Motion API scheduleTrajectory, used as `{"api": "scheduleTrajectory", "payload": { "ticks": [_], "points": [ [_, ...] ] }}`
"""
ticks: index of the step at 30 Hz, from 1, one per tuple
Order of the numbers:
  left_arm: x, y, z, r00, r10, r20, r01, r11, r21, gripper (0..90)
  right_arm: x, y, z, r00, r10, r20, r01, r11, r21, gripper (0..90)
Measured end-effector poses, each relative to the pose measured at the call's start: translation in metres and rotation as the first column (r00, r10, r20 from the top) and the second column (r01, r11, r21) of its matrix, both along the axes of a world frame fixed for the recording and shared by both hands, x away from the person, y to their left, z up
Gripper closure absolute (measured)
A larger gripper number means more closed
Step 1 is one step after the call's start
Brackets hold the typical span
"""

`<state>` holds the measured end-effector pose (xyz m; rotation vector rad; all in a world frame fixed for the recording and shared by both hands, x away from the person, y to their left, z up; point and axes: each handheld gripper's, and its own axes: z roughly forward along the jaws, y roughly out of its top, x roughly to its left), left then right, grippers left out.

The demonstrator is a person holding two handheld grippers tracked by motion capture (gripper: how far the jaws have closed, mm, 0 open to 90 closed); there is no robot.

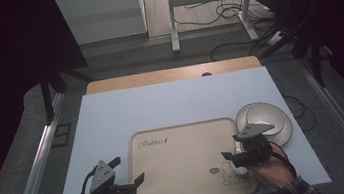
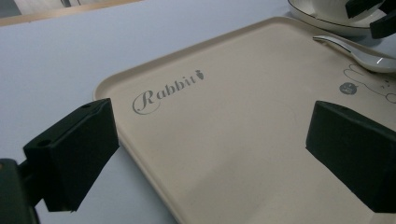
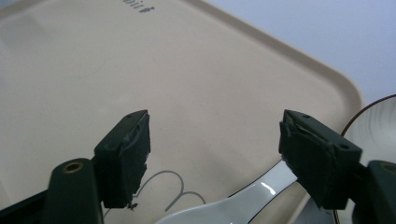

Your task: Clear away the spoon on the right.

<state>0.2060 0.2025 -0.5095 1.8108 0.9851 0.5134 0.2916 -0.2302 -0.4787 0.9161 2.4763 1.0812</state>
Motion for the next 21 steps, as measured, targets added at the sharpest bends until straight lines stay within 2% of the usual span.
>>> {"api": "scheduleTrajectory", "payload": {
  "ticks": [10,14,17,21],
  "points": [
    [-0.001,0.000,0.000,0.9999,0.000,0.010,0.000,0.9999,0.010,2.1,-0.006,-0.003,0.001,0.9993,-0.010,0.036,0.008,0.999,0.039,15.1],
    [-0.001,-0.001,-0.001,0.9999,-0.006,0.012,0.005,0.9998,0.019,2.1,-0.007,-0.005,0.001,0.9993,-0.011,0.035,0.009,0.998,0.055,13.0],
    [-0.001,-0.002,-0.001,0.9999,-0.007,0.013,0.007,0.9997,0.023,2.1,-0.009,-0.007,0.000,0.9993,-0.020,0.032,0.017,0.997,0.078,8.1],
    [-0.002,-0.002,-0.001,0.9999,-0.006,0.014,0.005,0.9997,0.022,2.1,-0.010,-0.007,0.000,0.9991,-0.027,0.034,0.024,0.997,0.077,5.2]
  ]
}}
